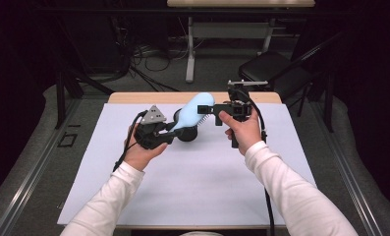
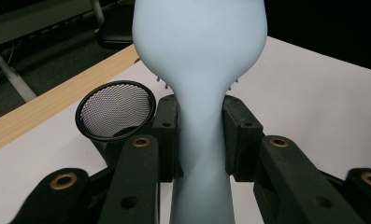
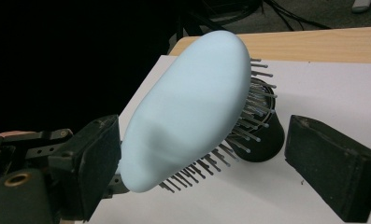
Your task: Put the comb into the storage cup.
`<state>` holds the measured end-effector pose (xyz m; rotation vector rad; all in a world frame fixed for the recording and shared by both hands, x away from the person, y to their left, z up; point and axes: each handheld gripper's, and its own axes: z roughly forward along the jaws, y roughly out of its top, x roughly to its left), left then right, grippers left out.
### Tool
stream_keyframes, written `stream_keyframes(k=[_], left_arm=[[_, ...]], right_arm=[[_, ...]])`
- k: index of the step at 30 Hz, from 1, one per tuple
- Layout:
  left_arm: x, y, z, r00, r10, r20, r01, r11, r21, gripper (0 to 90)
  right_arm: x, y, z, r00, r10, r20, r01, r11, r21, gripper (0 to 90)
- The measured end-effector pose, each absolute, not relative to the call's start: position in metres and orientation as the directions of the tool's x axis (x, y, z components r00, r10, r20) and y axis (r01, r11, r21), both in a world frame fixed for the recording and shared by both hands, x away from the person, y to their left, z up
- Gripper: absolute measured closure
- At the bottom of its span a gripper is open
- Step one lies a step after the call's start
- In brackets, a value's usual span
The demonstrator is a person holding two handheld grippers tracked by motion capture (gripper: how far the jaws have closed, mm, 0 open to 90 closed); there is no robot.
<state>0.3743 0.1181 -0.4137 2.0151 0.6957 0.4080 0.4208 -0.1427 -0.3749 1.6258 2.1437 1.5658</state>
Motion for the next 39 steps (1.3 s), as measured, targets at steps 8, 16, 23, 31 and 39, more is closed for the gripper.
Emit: stream_keyframes(k=[8, 16, 23, 31, 39], left_arm=[[0.372, 0.113, -0.415, 0.794, 0.608, 0.006, 0.3, -0.401, 0.866, 69.7], [0.371, 0.11, -0.415, 0.796, 0.605, 0.006, 0.297, -0.4, 0.867, 69.7], [0.37, 0.108, -0.415, 0.802, 0.597, 0.006, 0.29, -0.399, 0.87, 69.8], [0.37, 0.105, -0.417, 0.811, 0.585, 0.008, 0.286, -0.408, 0.867, 69.7], [0.371, 0.104, -0.419, 0.815, 0.58, 0.005, 0.291, -0.417, 0.861, 69.7]], right_arm=[[0.422, -0.141, -0.378, -0.453, 0.723, 0.522, 0.712, -0.059, 0.7, 10.9], [0.424, -0.139, -0.381, -0.451, 0.706, 0.546, 0.72, -0.074, 0.69, 13.2], [0.427, -0.14, -0.385, -0.436, 0.693, 0.574, 0.731, -0.1, 0.675, 14.1], [0.428, -0.14, -0.388, -0.433, 0.675, 0.598, 0.745, -0.107, 0.659, 14.7], [0.429, -0.141, -0.392, -0.424, 0.674, 0.605, 0.749, -0.115, 0.653, 17.4]])
